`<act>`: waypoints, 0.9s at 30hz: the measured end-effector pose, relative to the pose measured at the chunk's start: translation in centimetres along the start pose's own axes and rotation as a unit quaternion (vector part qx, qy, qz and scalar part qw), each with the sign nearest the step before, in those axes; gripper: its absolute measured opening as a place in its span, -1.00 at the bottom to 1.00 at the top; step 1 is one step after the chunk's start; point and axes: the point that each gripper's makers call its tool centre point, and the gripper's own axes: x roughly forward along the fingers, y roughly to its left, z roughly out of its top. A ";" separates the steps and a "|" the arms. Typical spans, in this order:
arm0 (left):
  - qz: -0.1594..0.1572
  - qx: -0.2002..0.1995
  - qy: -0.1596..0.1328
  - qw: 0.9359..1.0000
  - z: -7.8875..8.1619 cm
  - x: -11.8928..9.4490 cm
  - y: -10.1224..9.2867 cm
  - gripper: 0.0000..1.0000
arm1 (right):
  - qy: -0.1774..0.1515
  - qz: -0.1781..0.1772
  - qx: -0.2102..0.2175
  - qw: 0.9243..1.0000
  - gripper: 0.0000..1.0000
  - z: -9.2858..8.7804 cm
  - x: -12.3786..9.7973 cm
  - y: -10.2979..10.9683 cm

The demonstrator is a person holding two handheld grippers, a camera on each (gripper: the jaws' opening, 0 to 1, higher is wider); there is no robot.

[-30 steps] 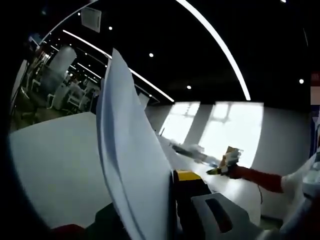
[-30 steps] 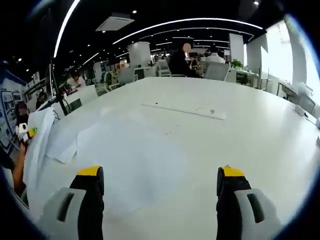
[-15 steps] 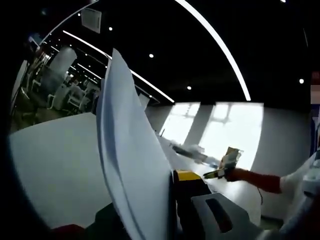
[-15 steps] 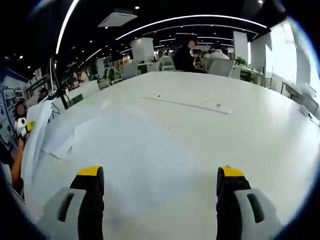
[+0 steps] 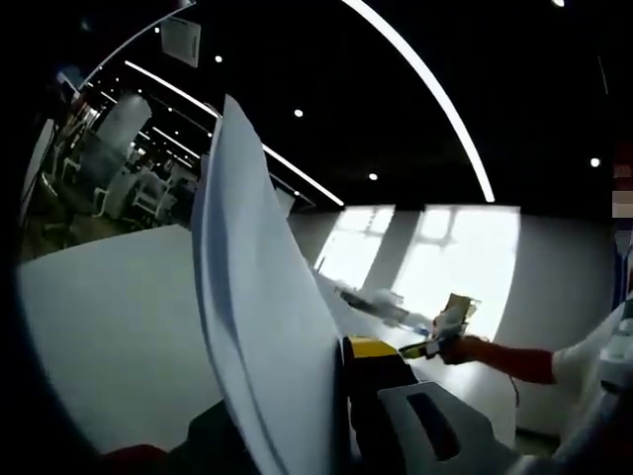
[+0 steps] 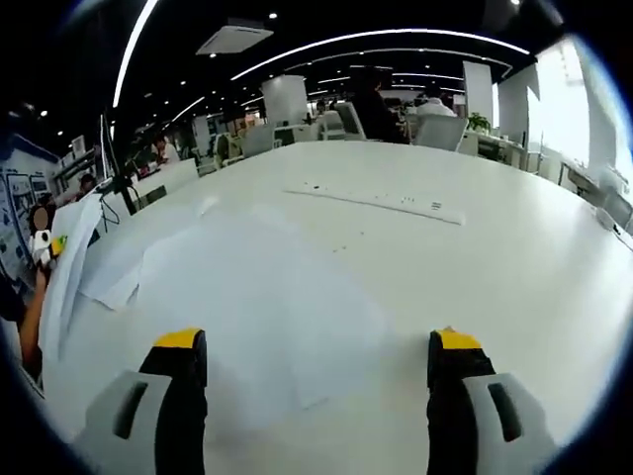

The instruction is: Organize the stack of printing papers by aligning and flattening the scattered papers on the table

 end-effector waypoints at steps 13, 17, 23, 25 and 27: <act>0.000 0.000 0.000 1.000 0.0 0.0 0.0 -0.84 | -0.002 0.012 -0.057 0.998 0.73 0.5 1.0 -0.3; 0.002 0.001 0.002 1.000 -0.1 0.1 0.0 -0.84 | -0.014 0.020 -0.063 0.998 0.69 0.5 1.2 0.2; 0.000 0.001 -0.006 1.000 0.2 0.0 -0.1 -0.84 | -0.030 0.025 -0.069 0.997 0.53 0.7 1.4 0.6; -0.002 0.000 -0.009 1.000 0.3 0.0 -0.1 -0.84 | -0.033 0.026 -0.069 0.997 0.51 0.8 1.5 0.6; -0.002 0.000 -0.008 1.000 0.2 0.1 -0.2 -0.84 | -0.036 0.027 -0.069 0.997 0.50 0.8 1.5 0.6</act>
